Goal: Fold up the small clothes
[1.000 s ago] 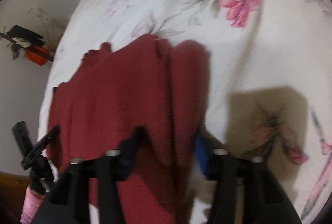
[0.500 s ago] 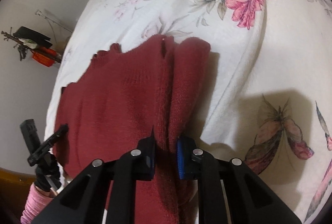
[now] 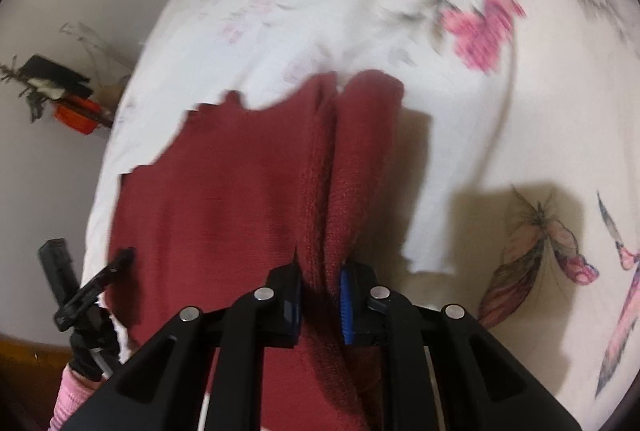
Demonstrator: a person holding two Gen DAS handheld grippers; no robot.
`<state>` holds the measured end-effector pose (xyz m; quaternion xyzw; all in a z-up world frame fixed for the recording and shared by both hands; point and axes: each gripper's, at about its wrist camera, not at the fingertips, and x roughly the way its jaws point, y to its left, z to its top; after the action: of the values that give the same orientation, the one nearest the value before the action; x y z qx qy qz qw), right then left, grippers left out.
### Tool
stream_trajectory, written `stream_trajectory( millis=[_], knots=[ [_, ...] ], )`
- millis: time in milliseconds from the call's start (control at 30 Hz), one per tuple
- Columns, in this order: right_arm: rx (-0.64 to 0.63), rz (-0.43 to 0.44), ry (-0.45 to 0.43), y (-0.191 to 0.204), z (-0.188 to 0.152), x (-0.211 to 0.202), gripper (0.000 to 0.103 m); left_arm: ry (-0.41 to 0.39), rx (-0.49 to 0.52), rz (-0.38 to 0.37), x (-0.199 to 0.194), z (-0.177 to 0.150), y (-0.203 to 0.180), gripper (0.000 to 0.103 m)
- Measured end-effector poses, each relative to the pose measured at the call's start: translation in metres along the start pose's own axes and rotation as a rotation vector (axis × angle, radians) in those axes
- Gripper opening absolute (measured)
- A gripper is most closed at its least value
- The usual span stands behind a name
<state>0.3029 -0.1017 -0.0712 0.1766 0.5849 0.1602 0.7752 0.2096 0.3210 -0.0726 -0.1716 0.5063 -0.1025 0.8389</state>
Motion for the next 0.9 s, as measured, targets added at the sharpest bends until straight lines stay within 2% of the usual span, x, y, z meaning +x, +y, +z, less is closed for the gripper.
stream_trajectory(
  millis=[133,300,433,667,767,900],
  knots=[
    [-0.075,0.015,0.008,0.046,0.002,-0.010,0.014,-0.018,-0.001,-0.030,-0.015,-0.002,-0.003,0.053],
    [-0.147,0.036,0.040,0.103,0.002,0.001,0.014,-0.024,-0.001,-0.069,-0.023,-0.002,-0.009,0.053],
    [-0.137,0.060,0.061,0.130,0.004,0.020,0.014,-0.029,0.005,-0.093,-0.028,-0.004,-0.013,0.053],
    [-0.082,0.043,0.145,0.158,0.008,0.068,0.015,-0.027,-0.003,-0.125,-0.029,-0.009,-0.010,0.053],
    [-0.051,0.045,0.171,0.160,0.007,0.084,0.018,-0.020,-0.033,-0.143,-0.026,-0.010,-0.004,0.053],
    [0.016,0.128,0.206,0.157,0.004,0.097,0.037,-0.011,-0.072,-0.170,-0.024,-0.012,0.002,0.053]
  ],
)
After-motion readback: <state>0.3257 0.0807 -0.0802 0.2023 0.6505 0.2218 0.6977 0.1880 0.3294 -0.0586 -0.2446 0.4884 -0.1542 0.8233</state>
